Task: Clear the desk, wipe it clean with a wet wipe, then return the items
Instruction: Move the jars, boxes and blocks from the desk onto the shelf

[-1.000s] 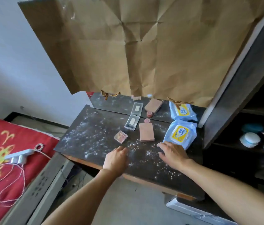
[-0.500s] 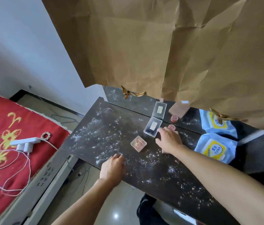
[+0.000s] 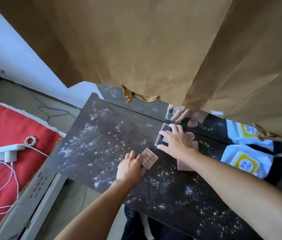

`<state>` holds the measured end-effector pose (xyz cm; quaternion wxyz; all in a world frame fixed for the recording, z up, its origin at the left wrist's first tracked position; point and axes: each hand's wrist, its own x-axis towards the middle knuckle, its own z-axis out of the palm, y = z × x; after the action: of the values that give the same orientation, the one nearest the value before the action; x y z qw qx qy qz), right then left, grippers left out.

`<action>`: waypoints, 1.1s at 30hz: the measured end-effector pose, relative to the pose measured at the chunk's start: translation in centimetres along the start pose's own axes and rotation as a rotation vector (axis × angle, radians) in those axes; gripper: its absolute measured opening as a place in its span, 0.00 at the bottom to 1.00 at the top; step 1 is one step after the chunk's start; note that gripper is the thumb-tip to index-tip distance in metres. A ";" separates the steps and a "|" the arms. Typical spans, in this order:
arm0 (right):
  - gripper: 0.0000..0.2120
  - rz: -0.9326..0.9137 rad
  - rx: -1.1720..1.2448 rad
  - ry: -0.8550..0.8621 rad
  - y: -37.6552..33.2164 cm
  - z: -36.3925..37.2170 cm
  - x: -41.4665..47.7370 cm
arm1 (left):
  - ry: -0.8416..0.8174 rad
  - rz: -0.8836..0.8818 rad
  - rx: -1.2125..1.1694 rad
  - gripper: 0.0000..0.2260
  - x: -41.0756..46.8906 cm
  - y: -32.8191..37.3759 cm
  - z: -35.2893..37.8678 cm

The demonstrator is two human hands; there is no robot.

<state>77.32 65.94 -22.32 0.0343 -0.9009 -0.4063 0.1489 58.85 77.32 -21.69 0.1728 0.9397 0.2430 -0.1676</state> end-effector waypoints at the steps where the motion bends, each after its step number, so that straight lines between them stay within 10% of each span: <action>1: 0.28 -0.002 0.002 -0.007 0.1 0.0 -0.2 | -0.002 0.022 0.007 0.23 0.3 0.1 0.2; 9: 0.46 -0.096 -0.167 -0.298 2.3 -2.0 1.4 | 0.022 0.047 0.018 0.31 3.3 1.7 0.4; 18: 0.27 -0.271 -0.267 -0.155 1.7 -2.4 1.4 | -0.023 -0.059 -0.052 0.30 2.3 -1.8 -0.8; 33: 0.30 0.195 -0.006 0.053 -1.6 -4.0 -10.8 | -0.005 0.198 0.013 0.32 -2.2 -2.8 -6.0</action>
<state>70.57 59.25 -15.64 0.0277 -0.9398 -0.3163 0.1266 56.93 81.17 -16.19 0.1832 0.9597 0.1474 -0.1538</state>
